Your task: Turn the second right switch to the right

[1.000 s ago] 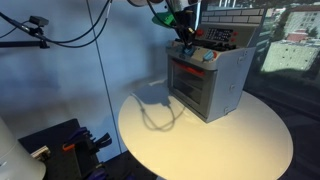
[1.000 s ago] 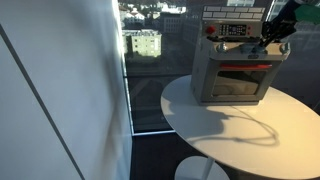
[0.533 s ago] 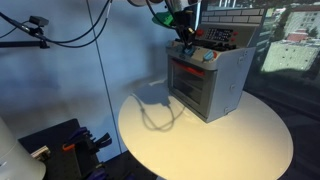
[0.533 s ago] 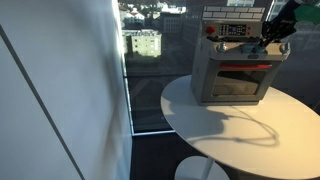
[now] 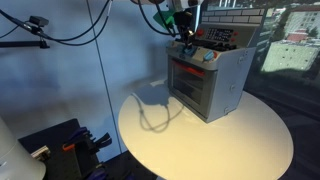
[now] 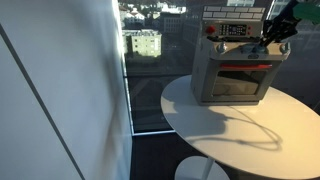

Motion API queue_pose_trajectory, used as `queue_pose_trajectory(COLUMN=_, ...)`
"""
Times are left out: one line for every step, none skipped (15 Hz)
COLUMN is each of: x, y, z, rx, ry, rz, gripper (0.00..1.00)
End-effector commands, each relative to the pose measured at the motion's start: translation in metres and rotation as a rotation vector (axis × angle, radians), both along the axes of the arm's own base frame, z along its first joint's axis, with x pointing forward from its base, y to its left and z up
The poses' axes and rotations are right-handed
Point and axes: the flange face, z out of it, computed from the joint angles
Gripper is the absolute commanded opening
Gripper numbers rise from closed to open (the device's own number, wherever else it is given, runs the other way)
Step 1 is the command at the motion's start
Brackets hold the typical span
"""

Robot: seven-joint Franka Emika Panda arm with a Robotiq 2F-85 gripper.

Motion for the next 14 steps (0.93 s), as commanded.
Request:
queue_pose_trajectory(x=-0.001, y=-0.016, z=0.008, rx=0.063, ry=-0.001, rz=-0.090, gripper=0.06)
queue_pose_trajectory(x=-0.001, y=-0.016, z=0.009, rx=0.080, ry=-0.001, rz=-0.107, gripper=0.05)
queue_pose_trajectory(x=-0.002, y=-0.017, z=0.009, rx=0.096, ry=-0.001, rz=-0.124, gripper=0.05)
queue_pose_trajectory(x=-0.002, y=-0.019, z=0.009, rx=0.112, ry=-0.004, rz=-0.142, gripper=0.05)
queue_pose_trajectory(x=-0.004, y=-0.020, z=0.013, rx=0.130, ry=-0.004, rz=-0.159, gripper=0.05)
queue_pose_trajectory(x=-0.005, y=-0.021, z=0.014, rx=0.149, ry=-0.004, rz=-0.180, gripper=0.05)
queue_pose_trajectory(x=-0.006, y=-0.023, z=0.014, rx=0.169, ry=-0.004, rz=-0.200, gripper=0.05)
queue_pose_trajectory(x=-0.006, y=-0.024, z=0.015, rx=0.187, ry=-0.003, rz=-0.217, gripper=0.05)
queue_pose_trajectory(x=-0.007, y=-0.025, z=0.015, rx=0.205, ry=-0.003, rz=-0.234, gripper=0.05)
queue_pose_trajectory(x=-0.008, y=-0.027, z=0.015, rx=0.226, ry=-0.001, rz=-0.252, gripper=0.05)
queue_pose_trajectory(x=-0.008, y=-0.028, z=0.014, rx=0.245, ry=0.000, rz=-0.269, gripper=0.05)
queue_pose_trajectory(x=-0.009, y=-0.029, z=0.014, rx=0.263, ry=0.000, rz=-0.282, gripper=0.05)
queue_pose_trajectory(x=-0.010, y=-0.031, z=0.014, rx=0.282, ry=0.000, rz=-0.299, gripper=0.05)
queue_pose_trajectory(x=-0.010, y=-0.032, z=0.014, rx=0.300, ry=-0.001, rz=-0.313, gripper=0.05)
